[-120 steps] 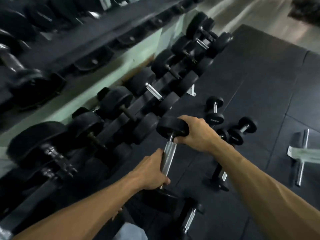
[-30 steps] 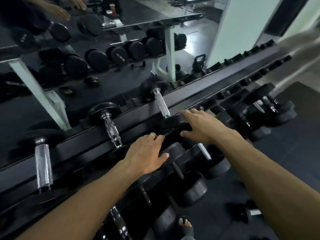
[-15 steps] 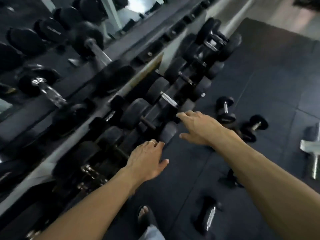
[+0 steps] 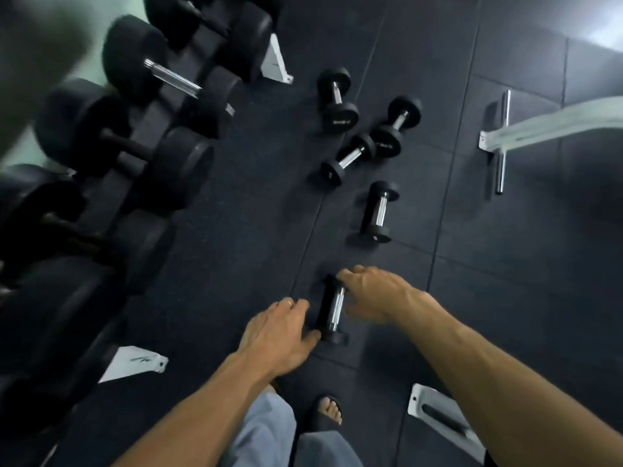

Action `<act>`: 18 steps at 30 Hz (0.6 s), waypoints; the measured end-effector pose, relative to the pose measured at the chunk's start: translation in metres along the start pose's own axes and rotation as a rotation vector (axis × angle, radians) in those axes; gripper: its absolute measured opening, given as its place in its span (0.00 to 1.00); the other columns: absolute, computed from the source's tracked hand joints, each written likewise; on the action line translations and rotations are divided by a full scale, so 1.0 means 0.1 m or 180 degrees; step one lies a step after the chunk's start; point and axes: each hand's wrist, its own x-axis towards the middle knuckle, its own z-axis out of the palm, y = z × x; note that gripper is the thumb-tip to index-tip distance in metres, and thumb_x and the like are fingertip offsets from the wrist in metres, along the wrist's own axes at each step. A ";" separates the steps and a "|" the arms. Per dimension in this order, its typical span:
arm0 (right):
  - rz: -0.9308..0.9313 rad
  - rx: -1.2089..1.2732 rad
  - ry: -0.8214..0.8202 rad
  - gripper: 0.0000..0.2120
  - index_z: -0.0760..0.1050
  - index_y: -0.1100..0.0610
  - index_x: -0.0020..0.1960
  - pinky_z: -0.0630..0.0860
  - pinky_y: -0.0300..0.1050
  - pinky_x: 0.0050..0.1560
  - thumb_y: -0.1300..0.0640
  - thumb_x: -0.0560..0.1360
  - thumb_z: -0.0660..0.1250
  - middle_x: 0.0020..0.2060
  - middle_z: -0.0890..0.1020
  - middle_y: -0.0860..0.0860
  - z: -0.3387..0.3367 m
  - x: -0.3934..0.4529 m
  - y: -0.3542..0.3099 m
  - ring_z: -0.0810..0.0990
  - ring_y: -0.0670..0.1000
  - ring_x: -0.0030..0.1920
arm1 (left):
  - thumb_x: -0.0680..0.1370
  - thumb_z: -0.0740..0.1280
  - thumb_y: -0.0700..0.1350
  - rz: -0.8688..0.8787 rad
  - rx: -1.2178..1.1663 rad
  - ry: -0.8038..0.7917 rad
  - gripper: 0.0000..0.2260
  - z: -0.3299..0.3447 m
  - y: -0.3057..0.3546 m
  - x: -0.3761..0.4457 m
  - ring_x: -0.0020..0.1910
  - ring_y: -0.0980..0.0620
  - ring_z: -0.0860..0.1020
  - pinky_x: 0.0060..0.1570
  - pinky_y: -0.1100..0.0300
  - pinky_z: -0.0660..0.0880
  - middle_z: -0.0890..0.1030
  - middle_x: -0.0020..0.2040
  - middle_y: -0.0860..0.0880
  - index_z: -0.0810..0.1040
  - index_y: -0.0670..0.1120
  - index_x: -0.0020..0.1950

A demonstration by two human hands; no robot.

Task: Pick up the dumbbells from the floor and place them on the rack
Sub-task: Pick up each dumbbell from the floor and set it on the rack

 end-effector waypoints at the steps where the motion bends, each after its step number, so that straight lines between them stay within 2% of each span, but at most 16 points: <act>1: 0.0047 0.0081 -0.0040 0.26 0.64 0.55 0.70 0.74 0.52 0.57 0.48 0.74 0.66 0.60 0.74 0.56 0.14 0.03 0.09 0.75 0.60 0.61 | 0.78 0.61 0.59 0.0020 -0.0035 -0.0070 0.21 0.11 0.03 0.07 0.62 0.47 0.73 0.57 0.51 0.73 0.73 0.63 0.49 0.68 0.49 0.67; 6: 0.0306 0.0406 -0.0173 0.24 0.64 0.56 0.69 0.71 0.51 0.56 0.48 0.76 0.64 0.62 0.74 0.55 0.70 0.40 0.50 0.74 0.59 0.62 | 0.79 0.60 0.58 0.0069 -0.0224 -0.0358 0.20 0.68 -0.01 0.62 0.61 0.48 0.74 0.58 0.52 0.73 0.74 0.62 0.49 0.68 0.49 0.66; 10: 0.0407 0.0565 -0.0128 0.28 0.61 0.54 0.73 0.72 0.50 0.59 0.49 0.76 0.64 0.64 0.73 0.56 1.15 0.91 0.82 0.74 0.59 0.63 | 0.78 0.61 0.58 0.0041 -0.0284 -0.0510 0.20 1.20 -0.13 1.21 0.61 0.48 0.74 0.57 0.52 0.73 0.75 0.61 0.49 0.69 0.50 0.66; 18: 0.0389 0.0768 -0.0016 0.29 0.61 0.54 0.72 0.72 0.51 0.58 0.50 0.75 0.66 0.62 0.72 0.55 2.08 2.06 1.48 0.73 0.59 0.62 | 0.77 0.64 0.58 -0.0316 -0.0427 -0.0677 0.20 2.43 -0.35 2.44 0.60 0.46 0.76 0.54 0.52 0.73 0.75 0.59 0.48 0.71 0.51 0.66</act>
